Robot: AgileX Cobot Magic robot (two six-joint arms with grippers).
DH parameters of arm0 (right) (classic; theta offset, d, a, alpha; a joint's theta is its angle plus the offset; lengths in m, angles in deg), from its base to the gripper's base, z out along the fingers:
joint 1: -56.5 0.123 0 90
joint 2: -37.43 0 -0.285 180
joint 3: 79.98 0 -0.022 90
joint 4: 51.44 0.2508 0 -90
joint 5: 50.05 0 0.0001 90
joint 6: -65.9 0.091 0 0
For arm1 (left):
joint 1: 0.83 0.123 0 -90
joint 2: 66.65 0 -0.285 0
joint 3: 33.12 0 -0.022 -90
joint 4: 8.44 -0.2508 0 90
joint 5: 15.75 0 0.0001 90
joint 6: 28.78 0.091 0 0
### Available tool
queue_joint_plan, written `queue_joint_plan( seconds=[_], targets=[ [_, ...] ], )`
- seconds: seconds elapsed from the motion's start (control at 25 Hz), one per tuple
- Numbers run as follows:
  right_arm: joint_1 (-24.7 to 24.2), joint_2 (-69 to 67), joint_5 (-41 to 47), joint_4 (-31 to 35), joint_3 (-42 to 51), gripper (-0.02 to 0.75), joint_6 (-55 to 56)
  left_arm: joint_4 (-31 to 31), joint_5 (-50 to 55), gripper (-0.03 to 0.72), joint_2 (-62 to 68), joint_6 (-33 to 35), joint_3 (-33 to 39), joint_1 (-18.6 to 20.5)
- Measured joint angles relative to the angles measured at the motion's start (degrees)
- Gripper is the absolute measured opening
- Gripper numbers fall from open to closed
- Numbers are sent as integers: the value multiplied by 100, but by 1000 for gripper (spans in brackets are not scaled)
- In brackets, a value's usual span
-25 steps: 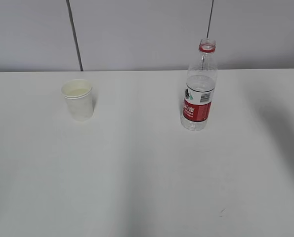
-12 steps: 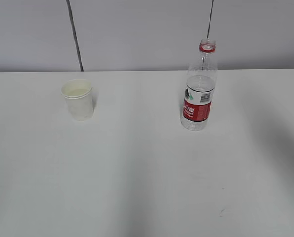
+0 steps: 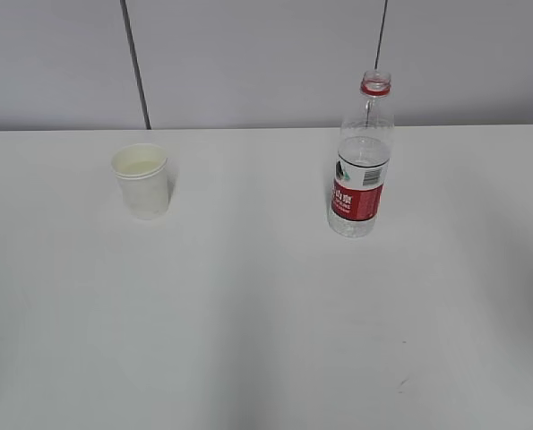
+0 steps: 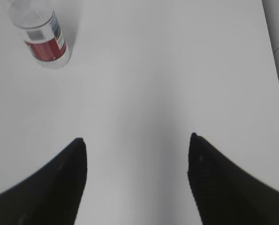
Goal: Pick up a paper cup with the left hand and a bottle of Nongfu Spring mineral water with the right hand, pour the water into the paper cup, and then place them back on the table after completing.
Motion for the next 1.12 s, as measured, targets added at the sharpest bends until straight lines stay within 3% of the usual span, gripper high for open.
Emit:
queue_joint_plan(
  seconds=[0.32, 0.48, 1.12],
  targets=[
    [0, 1125, 1117, 1100, 0, 500, -703, 0, 0, 248, 0, 0, 0, 0],
    [13, 1578, 1385, 1314, 96, 501, -739, 0, 0, 248, 0, 0, 0, 0],
    [13, 3940, 1331, 844, 1653, 501, -751, 0, 0, 248, 0, 0, 0, 0]
  ],
)
